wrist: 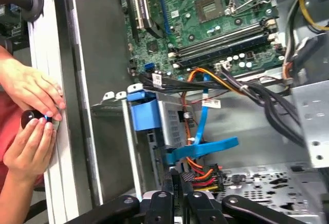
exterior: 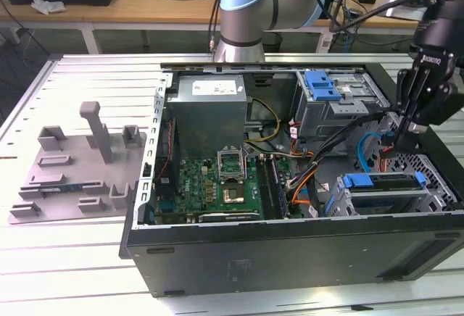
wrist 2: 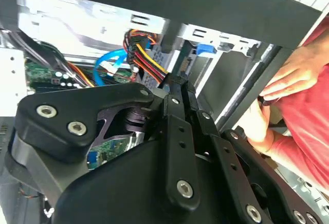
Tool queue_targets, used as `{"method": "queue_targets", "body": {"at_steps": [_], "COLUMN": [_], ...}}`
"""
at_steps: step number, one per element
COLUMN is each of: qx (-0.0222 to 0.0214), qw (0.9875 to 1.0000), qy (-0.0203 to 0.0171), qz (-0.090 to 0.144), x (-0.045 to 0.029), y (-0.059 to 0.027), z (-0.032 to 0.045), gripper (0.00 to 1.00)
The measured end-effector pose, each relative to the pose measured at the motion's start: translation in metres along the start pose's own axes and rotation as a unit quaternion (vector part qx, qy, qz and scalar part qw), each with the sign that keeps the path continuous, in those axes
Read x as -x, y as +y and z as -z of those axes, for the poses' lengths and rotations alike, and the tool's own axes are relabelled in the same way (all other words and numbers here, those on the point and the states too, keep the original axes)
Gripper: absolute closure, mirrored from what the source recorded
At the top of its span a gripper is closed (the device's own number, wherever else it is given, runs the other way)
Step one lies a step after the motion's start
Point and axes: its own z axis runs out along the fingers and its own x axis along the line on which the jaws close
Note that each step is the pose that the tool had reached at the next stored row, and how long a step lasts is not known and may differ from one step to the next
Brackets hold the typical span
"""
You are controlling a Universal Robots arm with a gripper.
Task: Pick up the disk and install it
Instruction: 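Insert the first disk wire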
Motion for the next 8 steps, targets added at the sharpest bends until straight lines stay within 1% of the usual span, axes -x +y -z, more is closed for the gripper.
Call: {"method": "queue_targets", "body": {"at_steps": [2,3,4,5,6,7,8], "qx": [0.0001,0.0007,0.0014,0.0022,0.0037,0.0054,0.0066], "qw": [1.0,1.0,0.9999,0.9999,0.9997,0.9994,0.999], "qy": [-0.0017,-0.0062,-0.0105,-0.0155,-0.0239,-0.0341,-0.0436], "qz": [0.0,0.001,0.001,0.002,0.003,0.005,0.006], "x": [-0.0049,-0.0078,-0.0092,-0.0106,-0.0127,-0.0149,-0.0172], "y": [0.0001,0.0002,0.0006,0.0013,0.0026,0.0041,0.0054], "z": [-0.002,-0.0034,-0.0042,-0.005,-0.0063,-0.0075,-0.0088], "gripper": [0.83,0.83,0.83,0.83,0.83,0.83,0.83]}}
